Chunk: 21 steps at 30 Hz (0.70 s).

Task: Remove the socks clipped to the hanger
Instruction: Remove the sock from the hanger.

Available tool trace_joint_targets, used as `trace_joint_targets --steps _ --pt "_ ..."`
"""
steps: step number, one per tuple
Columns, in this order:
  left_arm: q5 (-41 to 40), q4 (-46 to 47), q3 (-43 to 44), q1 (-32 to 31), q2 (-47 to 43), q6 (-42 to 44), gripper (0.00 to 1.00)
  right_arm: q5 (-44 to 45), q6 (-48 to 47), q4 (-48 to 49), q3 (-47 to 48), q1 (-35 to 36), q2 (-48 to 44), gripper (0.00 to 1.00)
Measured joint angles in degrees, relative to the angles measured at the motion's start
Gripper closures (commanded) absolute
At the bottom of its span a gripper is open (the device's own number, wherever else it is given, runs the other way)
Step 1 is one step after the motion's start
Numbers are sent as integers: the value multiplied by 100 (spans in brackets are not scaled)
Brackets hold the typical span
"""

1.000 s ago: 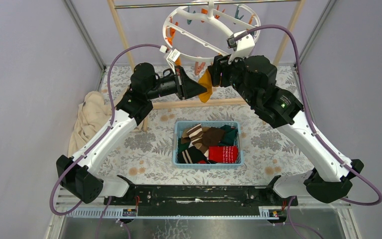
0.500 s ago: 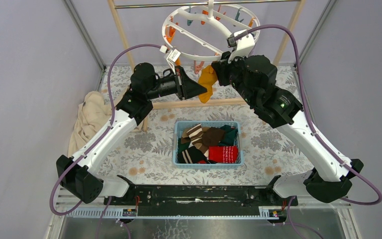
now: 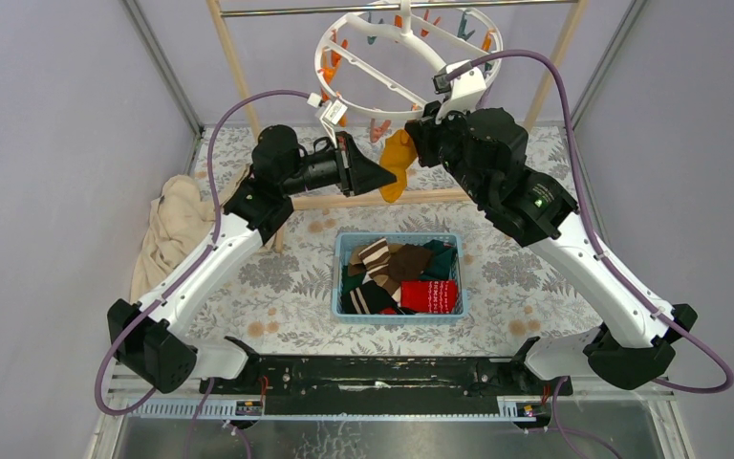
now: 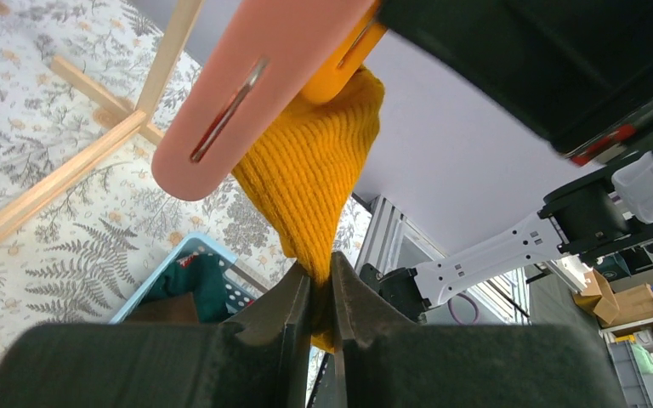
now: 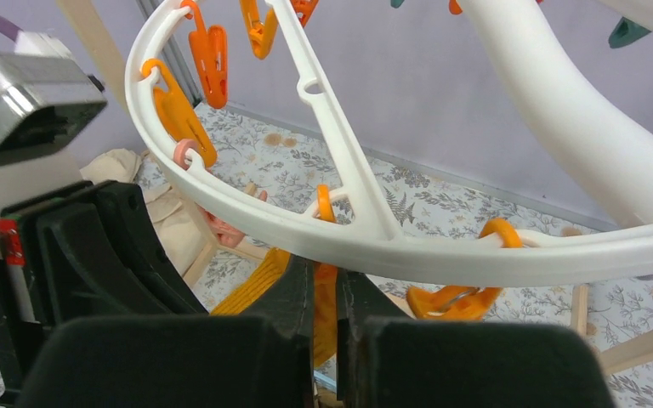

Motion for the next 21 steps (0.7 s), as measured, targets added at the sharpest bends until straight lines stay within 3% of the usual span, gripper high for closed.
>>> trace_joint_targets --steps 13,16,19,21 --pt "-55 -11 -758 2 -138 46 82 0 31 2 -2 2 -26 99" --pt "-50 -4 -870 2 -190 35 82 0 44 22 -42 2 -46 81" --pt "-44 2 -1019 0 -284 2 82 0 105 48 -136 2 -98 57" --pt "-44 11 -1117 0 -348 -22 82 -2 144 66 -245 2 -155 48"
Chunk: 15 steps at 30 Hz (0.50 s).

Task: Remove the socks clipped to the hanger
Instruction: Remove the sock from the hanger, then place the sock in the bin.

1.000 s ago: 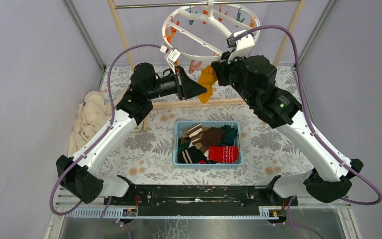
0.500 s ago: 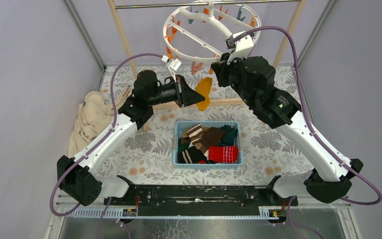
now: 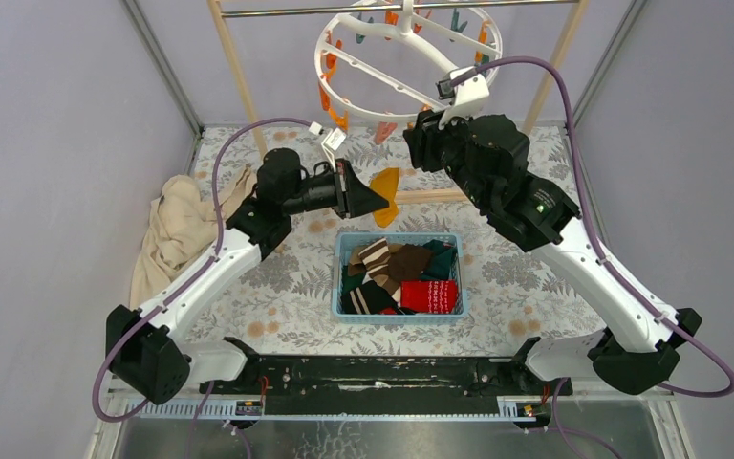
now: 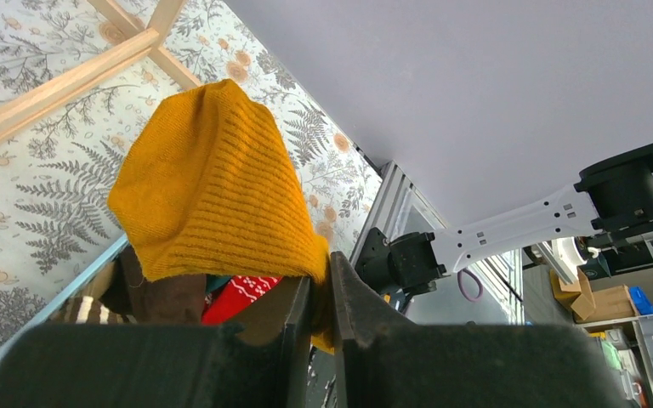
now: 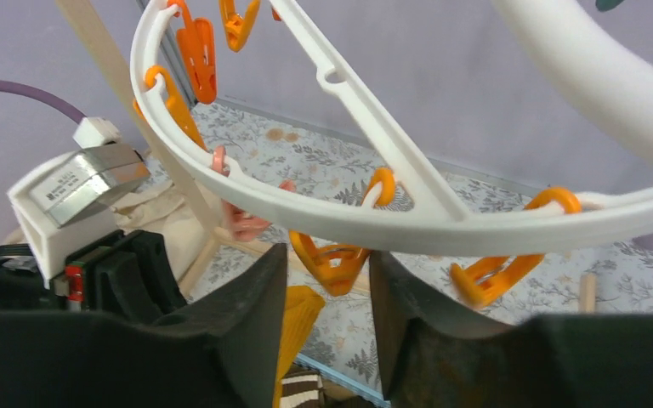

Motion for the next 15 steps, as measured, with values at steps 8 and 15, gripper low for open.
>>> trace_joint_targets --steps 8,15 --pt "17 13 -291 0 -216 -101 82 22 149 66 -481 0 -236 24" --pt "55 22 -588 -17 -354 -219 79 76 391 63 -1152 0 -723 10"
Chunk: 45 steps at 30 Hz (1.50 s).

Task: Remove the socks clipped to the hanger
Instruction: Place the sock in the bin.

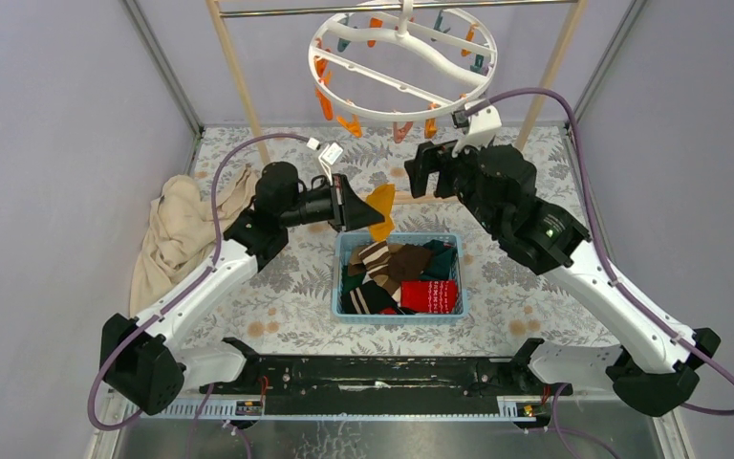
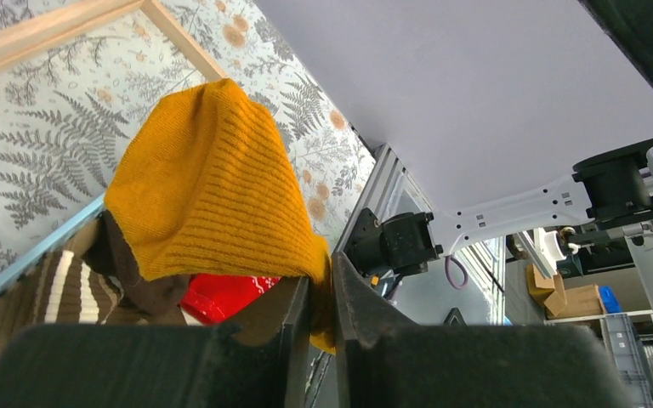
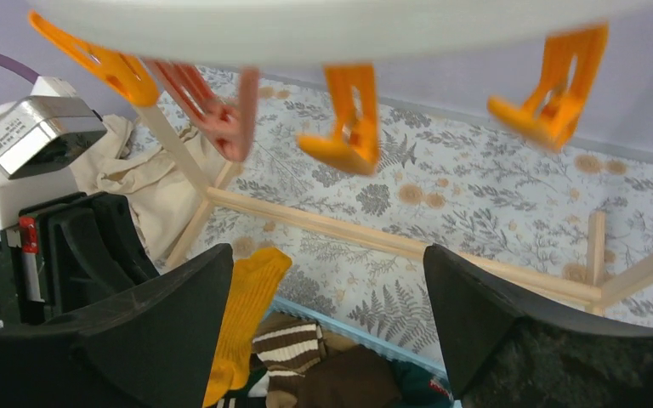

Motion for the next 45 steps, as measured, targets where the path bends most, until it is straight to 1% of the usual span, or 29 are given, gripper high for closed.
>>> trace_joint_targets --steps 6,12,14,19,23,27,28,29,30,31,32,38,45 --pt "2 2 -378 -50 -63 -90 78 87 260 -15 -839 0 -557 9" --pt "4 -37 -743 -114 -39 -118 73 90 470 -120 -1504 0 -885 8" --pt "0 -42 -846 -151 9 -114 71 90 538 -157 -1687 0 -970 7" --pt "-55 -68 -1095 -304 210 -63 59 90 658 -205 -2004 0 -1106 7" --pt "-146 -85 -1178 -459 439 2 58 90 728 -245 -2212 0 -1180 6" --pt "-278 -96 -1217 -599 688 61 54 90 787 -258 -2402 0 -1241 5" --pt "-317 -105 -1220 -636 758 83 50 87 796 -260 -2439 0 -1257 5" --pt "-356 -111 -1220 -667 822 103 42 87 807 -260 -2483 0 -1276 5" --pt "-393 -122 -1220 -691 861 125 29 87 811 -260 -2527 0 -1298 4" --pt "-437 -131 -1220 -726 898 146 6 90 817 -260 -2568 0 -1320 3" --pt "-485 -138 -1220 -754 925 184 2 90 826 -260 -2608 0 -1340 1" --pt "-811 -297 -1213 -835 966 352 1 83 785 -190 -2977 0 -1506 0" --pt "-1445 -887 -949 -857 966 675 1 258 660 46 -3331 0 -1565 0"
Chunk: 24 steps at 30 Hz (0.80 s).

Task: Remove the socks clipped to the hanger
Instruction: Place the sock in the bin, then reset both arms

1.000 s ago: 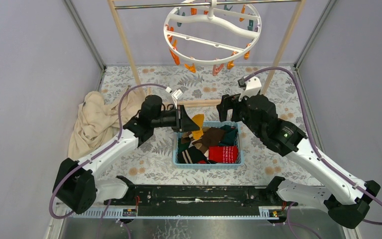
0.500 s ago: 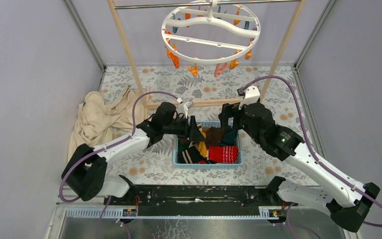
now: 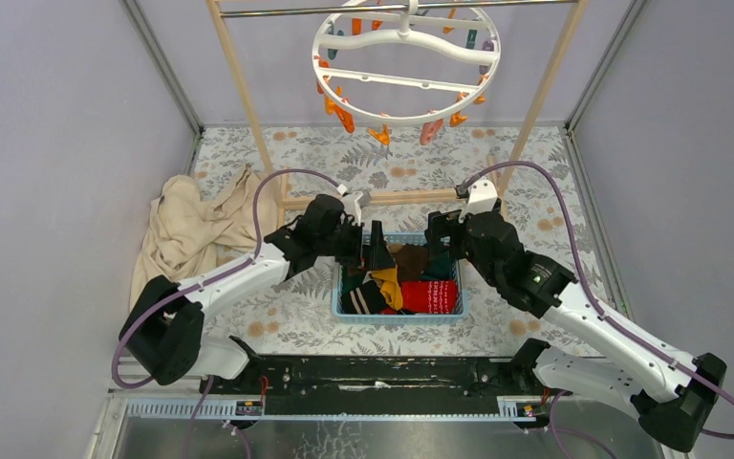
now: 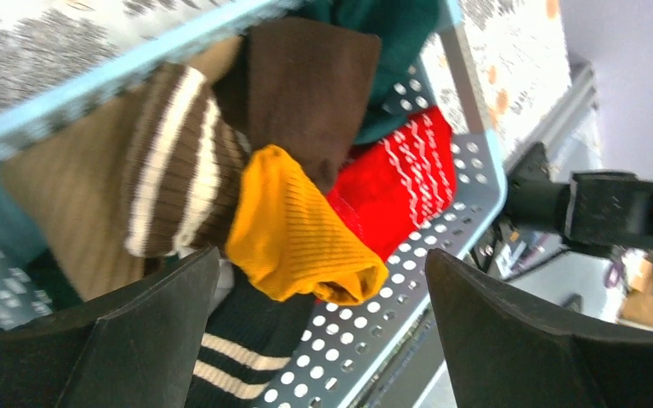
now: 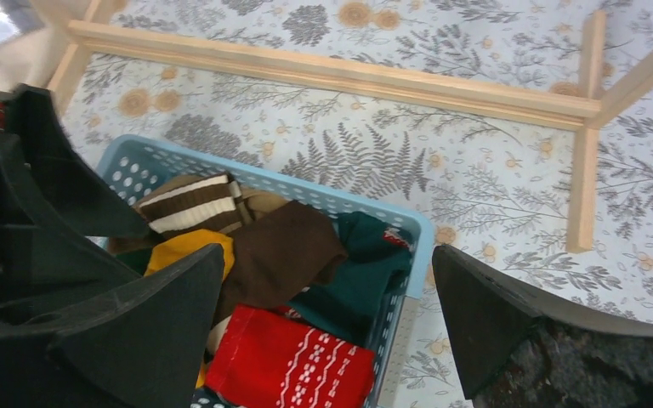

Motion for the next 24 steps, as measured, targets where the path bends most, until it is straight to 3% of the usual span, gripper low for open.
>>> trace_joint_targets --steps 7,15,24 --pt "-1357 -485 293 7 -234 341 1 623 -184 498 -627 -160 -369 0" --pt "-2804 -345 269 555 -435 579 1 960 -442 1552 -1648 -1034 -933 0" --pt "-4732 516 -608 1196 -667 1012 1 1379 -1019 3320 -3305 -1556 -1095 0"
